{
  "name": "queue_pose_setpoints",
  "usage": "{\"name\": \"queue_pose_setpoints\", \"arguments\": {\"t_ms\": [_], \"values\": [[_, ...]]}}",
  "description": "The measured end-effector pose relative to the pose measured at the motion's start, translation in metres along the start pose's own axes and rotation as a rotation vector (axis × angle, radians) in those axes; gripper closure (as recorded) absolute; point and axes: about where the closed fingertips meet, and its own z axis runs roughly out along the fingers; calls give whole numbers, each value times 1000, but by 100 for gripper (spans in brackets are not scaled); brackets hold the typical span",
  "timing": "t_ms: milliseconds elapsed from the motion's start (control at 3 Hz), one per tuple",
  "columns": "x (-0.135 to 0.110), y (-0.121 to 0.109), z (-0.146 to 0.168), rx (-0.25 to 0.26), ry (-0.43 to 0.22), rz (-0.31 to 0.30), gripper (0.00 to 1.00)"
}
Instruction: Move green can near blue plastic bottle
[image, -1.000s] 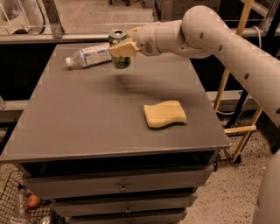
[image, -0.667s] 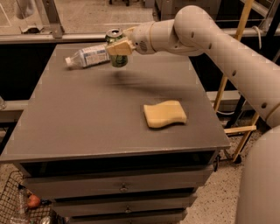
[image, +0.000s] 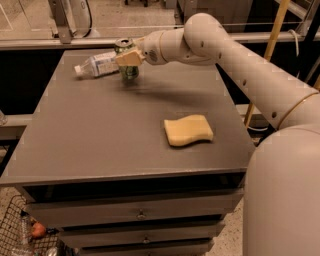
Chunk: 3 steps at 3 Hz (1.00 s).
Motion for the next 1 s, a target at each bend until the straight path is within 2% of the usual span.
{"name": "queue_pose_setpoints", "arguments": {"t_ms": [1000], "values": [[8, -13, 33, 33, -20, 34, 100]]}}
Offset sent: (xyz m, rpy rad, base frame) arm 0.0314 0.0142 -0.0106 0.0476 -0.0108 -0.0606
